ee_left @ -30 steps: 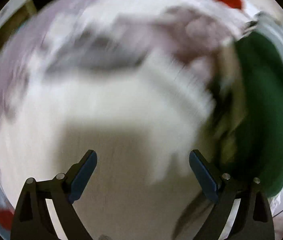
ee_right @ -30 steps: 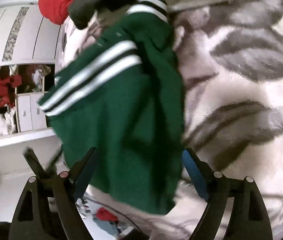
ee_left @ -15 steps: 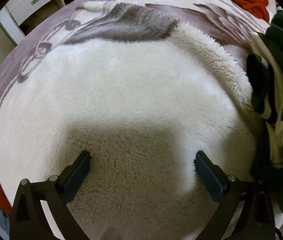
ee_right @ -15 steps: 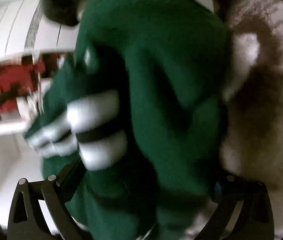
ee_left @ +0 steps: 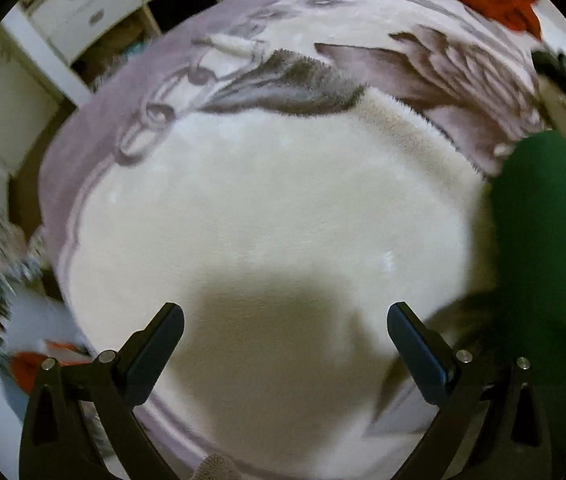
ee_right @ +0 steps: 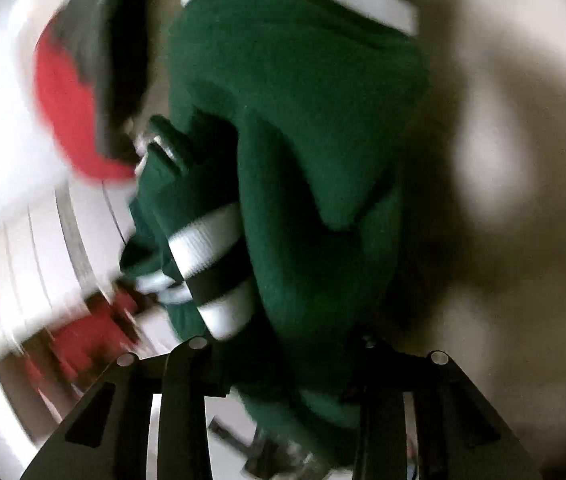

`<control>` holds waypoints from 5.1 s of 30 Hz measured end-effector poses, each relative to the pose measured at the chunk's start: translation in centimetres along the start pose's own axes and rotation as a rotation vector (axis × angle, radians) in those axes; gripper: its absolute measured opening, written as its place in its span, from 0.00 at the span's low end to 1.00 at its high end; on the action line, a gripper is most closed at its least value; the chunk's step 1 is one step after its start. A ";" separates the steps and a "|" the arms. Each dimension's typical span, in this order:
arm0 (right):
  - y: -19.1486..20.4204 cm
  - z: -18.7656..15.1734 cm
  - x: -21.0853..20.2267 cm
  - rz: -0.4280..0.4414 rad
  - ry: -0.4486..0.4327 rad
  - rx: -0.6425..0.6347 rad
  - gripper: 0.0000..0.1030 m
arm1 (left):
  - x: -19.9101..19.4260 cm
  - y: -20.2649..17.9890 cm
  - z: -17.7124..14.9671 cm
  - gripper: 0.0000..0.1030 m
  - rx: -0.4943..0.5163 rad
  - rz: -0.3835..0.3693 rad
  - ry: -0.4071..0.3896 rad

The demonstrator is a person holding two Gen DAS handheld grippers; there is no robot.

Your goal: Fold large clothes

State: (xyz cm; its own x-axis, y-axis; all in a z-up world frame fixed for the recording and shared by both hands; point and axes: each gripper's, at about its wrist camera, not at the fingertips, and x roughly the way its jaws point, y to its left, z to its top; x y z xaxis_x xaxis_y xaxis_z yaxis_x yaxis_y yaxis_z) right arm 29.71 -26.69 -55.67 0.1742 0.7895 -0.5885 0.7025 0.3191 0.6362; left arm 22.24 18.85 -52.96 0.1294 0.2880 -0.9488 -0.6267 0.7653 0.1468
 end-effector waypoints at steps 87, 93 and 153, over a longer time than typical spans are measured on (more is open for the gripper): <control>2.3 1.9 -4.1 -0.485 0.173 -0.687 0.12 | -6.5 -13.5 -5.0 1.00 0.258 -0.017 -0.056; 5.5 -0.8 -12.6 -0.487 0.033 -0.643 0.09 | -8.5 -13.4 -4.2 1.00 0.233 -0.063 -0.085; 4.1 6.5 -8.3 -0.591 0.193 -0.483 0.21 | -4.4 -19.2 4.6 1.00 0.322 -0.041 -0.178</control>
State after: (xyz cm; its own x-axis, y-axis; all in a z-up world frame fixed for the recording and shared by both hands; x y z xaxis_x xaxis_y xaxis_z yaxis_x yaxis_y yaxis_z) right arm 35.62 -35.31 -51.44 -0.2890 0.4811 -0.8277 0.2559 0.8719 0.4174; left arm 37.21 5.55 -50.28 0.2989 0.3272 -0.8964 -0.3479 0.9121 0.2169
